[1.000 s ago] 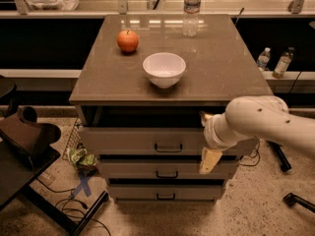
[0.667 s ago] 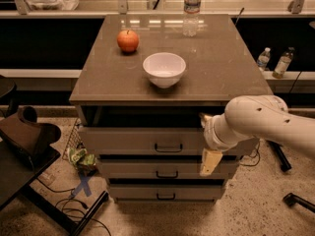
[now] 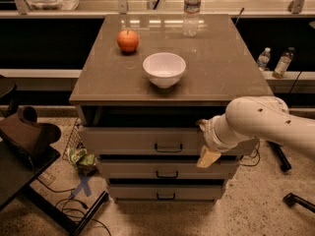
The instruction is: Open top drawer
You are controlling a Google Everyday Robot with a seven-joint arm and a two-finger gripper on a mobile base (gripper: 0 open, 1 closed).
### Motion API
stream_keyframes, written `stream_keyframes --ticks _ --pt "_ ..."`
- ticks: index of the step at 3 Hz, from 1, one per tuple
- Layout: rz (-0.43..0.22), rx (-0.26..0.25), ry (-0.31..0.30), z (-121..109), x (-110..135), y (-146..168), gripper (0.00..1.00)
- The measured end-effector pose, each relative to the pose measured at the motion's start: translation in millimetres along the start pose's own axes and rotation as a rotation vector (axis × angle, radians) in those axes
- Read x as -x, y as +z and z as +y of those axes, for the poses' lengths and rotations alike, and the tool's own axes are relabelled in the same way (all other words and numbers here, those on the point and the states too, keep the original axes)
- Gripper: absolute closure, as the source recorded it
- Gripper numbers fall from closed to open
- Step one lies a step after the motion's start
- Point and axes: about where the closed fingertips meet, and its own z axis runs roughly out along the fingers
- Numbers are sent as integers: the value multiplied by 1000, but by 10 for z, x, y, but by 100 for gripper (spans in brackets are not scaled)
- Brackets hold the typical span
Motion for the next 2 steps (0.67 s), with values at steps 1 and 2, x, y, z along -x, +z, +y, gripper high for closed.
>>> stream_keyframes --ticks 1,2 --pt "0 1 -2 5 7 2 54" --pt "0 2 -3 9 12 4 78"
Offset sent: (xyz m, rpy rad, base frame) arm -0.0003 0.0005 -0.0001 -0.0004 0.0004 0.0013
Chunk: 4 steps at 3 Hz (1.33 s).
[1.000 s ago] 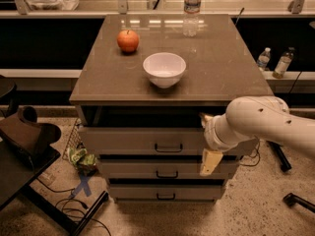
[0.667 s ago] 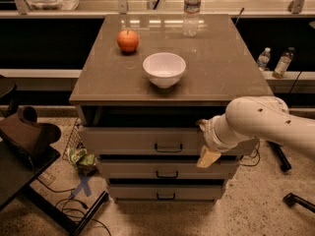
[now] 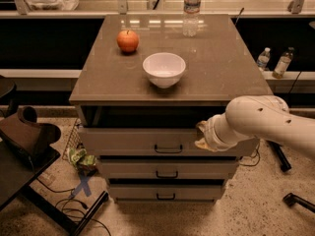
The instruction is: Open top drawer
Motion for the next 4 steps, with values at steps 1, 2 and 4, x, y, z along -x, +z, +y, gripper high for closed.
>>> stream_keyframes --ticks 1,2,4 --pt "0 0 0 -7 9 -22 100" --pt "0 0 0 -8 10 -25 100" --pt "0 0 0 -8 10 -27 100"
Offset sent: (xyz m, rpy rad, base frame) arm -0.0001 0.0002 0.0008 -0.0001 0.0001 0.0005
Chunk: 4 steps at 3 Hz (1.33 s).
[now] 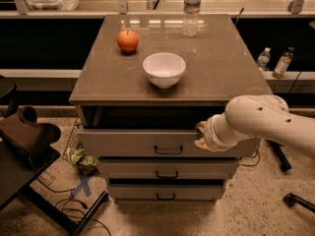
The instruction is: Open top drawer
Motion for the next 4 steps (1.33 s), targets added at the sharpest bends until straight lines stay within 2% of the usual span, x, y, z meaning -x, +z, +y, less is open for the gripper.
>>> stream_keyframes --ticks 1,3,4 --pt "0 0 0 0 0 -1 100" --pt "0 0 0 0 1 -3 51" --pt "0 0 0 0 1 -3 20"
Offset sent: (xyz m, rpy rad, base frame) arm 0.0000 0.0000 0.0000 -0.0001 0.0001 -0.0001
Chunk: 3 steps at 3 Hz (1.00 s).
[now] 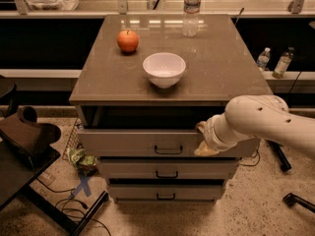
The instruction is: Open top drawer
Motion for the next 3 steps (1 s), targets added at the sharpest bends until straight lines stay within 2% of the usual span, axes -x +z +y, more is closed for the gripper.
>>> stream_keyframes --ticks 1,2,3 --pt "0 0 0 0 0 0 0" --pt "0 0 0 1 1 0 0" --pt "0 1 -2 7 9 2 24"
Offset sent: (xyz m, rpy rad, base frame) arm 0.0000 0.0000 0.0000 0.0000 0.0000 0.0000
